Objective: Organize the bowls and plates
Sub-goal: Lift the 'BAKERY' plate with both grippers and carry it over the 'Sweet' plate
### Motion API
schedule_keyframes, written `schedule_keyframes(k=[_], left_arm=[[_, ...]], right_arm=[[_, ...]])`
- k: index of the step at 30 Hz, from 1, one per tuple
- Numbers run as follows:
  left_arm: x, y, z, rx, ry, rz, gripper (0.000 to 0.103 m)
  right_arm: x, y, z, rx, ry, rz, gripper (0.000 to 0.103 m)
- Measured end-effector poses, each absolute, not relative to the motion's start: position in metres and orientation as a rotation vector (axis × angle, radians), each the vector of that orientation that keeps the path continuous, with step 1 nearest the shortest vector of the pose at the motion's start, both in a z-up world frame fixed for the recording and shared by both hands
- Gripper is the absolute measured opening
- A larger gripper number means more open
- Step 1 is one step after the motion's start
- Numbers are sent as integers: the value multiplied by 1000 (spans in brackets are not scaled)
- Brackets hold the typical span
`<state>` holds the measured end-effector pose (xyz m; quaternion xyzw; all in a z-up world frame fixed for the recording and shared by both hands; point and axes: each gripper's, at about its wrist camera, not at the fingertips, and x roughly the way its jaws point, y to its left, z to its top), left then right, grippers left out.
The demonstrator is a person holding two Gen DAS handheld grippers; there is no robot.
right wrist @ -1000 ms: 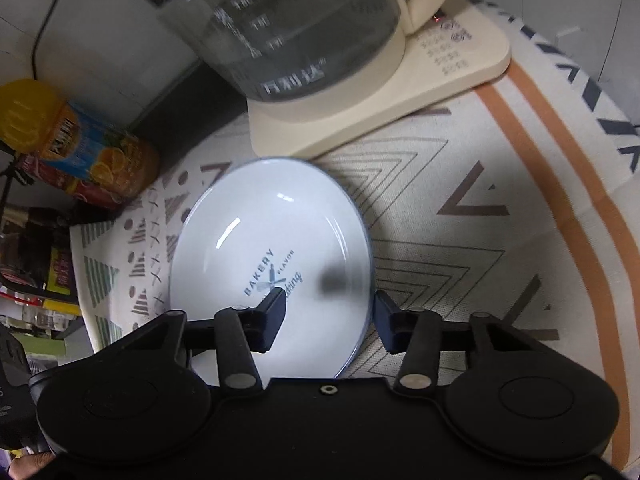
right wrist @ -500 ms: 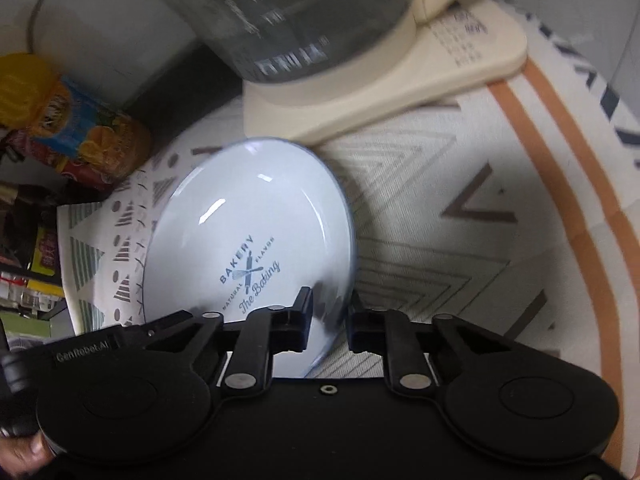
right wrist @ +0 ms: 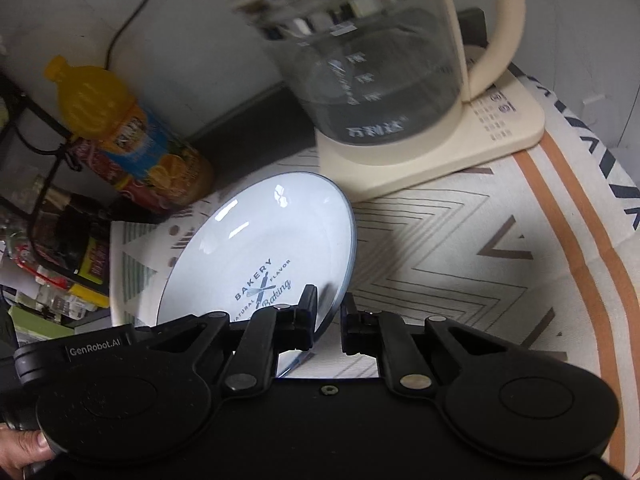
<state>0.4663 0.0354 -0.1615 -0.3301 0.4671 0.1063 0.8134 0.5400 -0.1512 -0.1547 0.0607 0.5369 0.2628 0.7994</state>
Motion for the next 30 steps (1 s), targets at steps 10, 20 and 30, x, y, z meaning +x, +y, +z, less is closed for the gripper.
schedule_keyframes(k=[10, 20, 30], left_arm=[[421, 56, -132, -737, 934, 266, 10], [353, 78, -113, -749, 890, 316, 10], [287, 93, -107, -774, 861, 349, 10]], right_arm=[[496, -127, -132, 101, 1105, 621, 12], [439, -104, -118, 53, 1077, 691, 12], [381, -90, -110, 7, 1059, 726, 12]])
